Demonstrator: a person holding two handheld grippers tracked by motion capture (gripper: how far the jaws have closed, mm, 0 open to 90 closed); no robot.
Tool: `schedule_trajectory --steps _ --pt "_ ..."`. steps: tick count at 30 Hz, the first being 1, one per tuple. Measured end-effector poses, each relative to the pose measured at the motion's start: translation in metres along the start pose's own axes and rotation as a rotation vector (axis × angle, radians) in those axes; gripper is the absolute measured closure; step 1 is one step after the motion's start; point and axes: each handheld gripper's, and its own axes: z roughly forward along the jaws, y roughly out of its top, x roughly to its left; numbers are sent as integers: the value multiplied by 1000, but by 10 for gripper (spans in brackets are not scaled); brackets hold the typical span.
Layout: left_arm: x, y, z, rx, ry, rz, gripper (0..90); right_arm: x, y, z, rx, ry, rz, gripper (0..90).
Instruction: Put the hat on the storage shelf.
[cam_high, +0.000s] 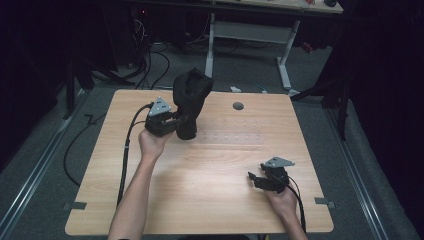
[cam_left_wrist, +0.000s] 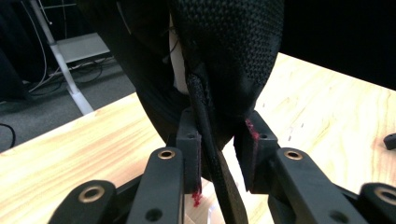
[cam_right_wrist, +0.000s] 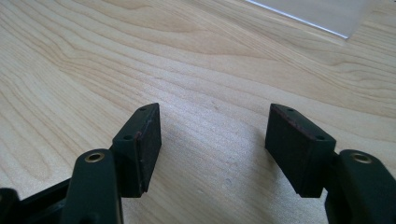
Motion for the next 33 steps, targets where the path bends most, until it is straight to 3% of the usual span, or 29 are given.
schedule_trajectory --steps 8,12,16,25,33 --pt "8 -5 -15 -14 24 -87 708 0 0 0 0 -1 0 362" --pt "6 -7 -16 1 43 -80 694 0 0 0 0 0 2 362" --pt "7 -11 -16 33 68 -96 599 0 0 0 1 -1 3 363" --pt "6 -9 -21 33 105 -134 366 0 0 0 0 0 0 362" --pt "5 -11 -35 45 135 -136 309 0 0 0 0 0 1 363"
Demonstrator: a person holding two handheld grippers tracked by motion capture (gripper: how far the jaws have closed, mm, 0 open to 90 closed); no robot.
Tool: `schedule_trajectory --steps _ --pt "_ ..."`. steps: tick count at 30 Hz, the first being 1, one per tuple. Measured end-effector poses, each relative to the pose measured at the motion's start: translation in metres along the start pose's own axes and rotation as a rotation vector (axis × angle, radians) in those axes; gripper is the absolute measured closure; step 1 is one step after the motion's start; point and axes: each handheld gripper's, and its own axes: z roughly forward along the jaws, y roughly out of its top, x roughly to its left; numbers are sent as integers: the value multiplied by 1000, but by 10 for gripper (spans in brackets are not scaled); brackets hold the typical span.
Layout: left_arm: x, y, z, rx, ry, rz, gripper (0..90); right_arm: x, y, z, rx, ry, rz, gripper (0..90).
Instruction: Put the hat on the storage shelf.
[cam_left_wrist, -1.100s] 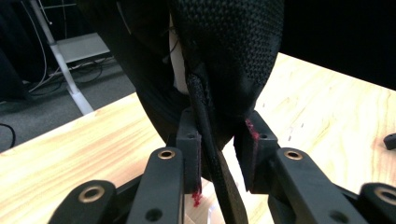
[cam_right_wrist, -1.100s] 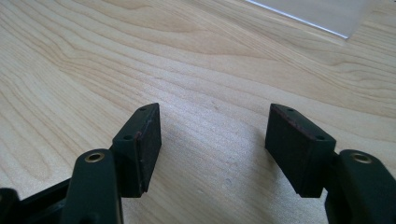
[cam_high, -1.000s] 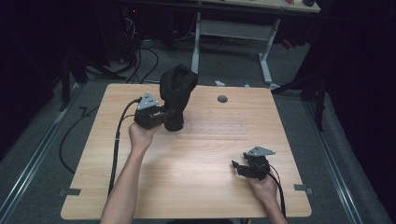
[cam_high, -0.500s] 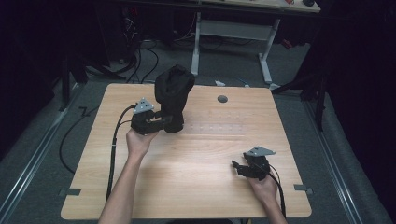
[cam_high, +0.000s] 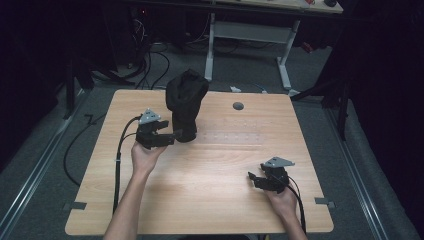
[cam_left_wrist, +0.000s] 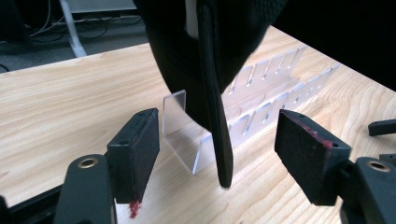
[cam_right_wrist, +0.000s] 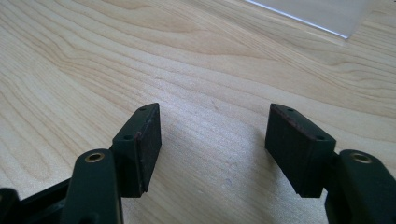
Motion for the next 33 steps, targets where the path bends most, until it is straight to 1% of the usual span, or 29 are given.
schedule_trajectory --steps 2,5,6,10,12,18,33 --pt "-1 -3 -8 1 -5 -1 304 0 0 0 0 0 0 363" --pt "-2 -4 -13 4 -6 1 302 0 0 0 0 0 0 363" --pt "-3 -5 -17 7 -6 -1 302 0 0 0 0 0 0 363" --pt "-4 -7 -24 11 -8 -12 302 0 0 0 0 0 0 363" --pt "-6 -7 -26 15 -6 -13 302 0 0 0 0 0 0 363" --pt "-11 -8 -33 11 -18 -17 304 0 0 0 0 0 0 363" --pt "-18 -9 -48 5 -27 -29 301 0 0 0 0 -1 1 363"
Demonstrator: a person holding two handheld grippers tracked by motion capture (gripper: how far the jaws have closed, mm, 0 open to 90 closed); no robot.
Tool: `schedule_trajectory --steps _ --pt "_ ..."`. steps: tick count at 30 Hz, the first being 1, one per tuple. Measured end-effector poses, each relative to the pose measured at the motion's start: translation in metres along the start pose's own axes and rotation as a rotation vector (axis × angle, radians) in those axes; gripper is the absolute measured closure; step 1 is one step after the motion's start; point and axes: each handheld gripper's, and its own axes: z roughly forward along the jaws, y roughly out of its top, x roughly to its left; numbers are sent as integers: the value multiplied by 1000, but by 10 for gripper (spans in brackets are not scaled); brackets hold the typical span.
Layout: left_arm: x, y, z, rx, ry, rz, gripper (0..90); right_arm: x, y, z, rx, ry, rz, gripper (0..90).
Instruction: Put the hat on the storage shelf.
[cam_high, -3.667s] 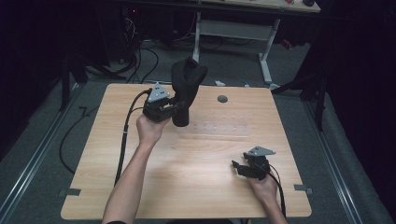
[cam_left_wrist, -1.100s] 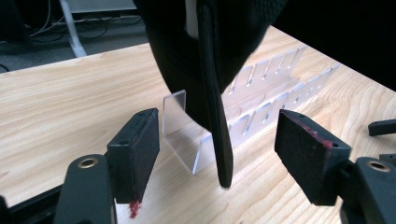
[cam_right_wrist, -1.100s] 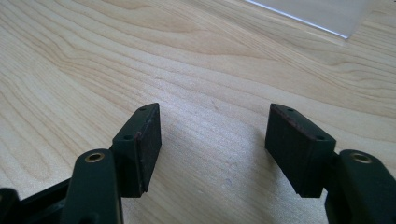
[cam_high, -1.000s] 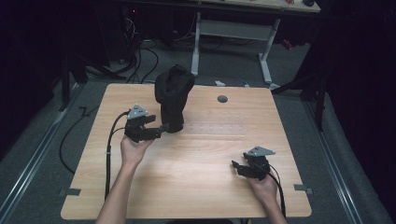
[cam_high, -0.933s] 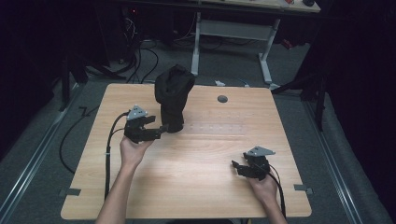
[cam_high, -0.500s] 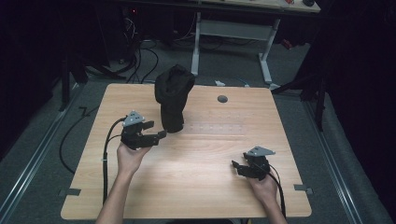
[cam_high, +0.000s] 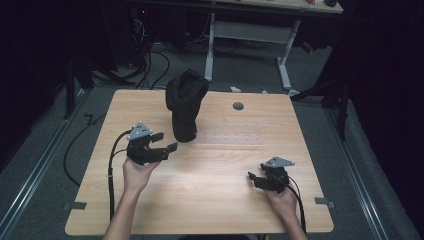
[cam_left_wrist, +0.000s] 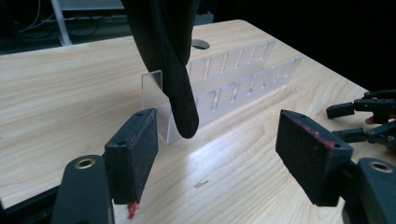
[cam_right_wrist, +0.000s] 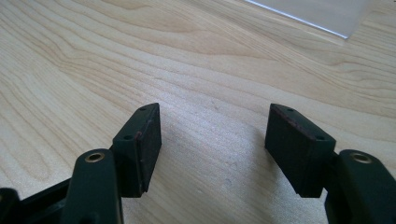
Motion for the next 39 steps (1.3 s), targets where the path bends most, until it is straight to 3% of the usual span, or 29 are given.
schedule_trajectory --steps 11,17,39 --pt "-1 -3 -12 -8 -4 -10 300 0 0 0 0 0 0 363" --pt "-4 -7 -18 -13 15 23 301 0 0 0 0 0 1 363" --pt "1 -24 -33 -21 20 -33 299 0 0 0 0 -1 1 363"
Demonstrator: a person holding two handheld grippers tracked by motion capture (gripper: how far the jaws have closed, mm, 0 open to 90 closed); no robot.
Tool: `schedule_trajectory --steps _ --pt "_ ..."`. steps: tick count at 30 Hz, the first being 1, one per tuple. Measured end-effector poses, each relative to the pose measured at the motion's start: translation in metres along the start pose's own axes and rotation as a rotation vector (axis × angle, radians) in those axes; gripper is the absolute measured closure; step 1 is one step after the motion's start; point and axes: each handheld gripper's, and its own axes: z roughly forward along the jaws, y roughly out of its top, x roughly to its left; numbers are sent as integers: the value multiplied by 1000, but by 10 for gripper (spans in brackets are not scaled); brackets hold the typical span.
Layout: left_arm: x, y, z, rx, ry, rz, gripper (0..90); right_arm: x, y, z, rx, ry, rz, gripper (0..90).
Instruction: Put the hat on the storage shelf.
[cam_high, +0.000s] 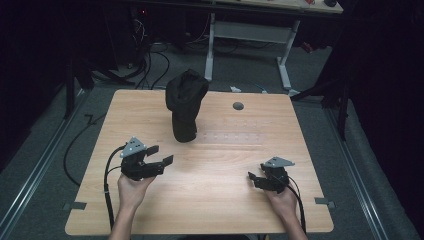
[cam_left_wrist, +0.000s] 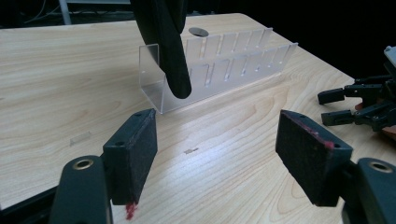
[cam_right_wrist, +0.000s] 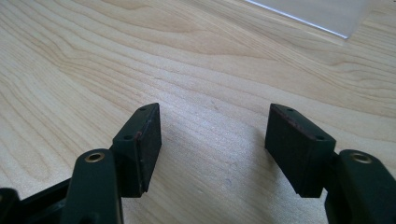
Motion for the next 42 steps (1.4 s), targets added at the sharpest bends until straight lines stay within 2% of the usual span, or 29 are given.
schedule_trajectory --steps 10,30,38,42 --pt "4 -9 -2 4 15 0 298 0 0 0 0 0 0 363" --pt "17 -27 -4 29 57 -27 299 0 0 0 0 -1 0 363" --pt "22 -36 -1 41 79 -17 299 0 0 0 -1 -1 0 363" --pt "26 -42 2 45 103 -12 299 0 0 0 0 -1 0 363"
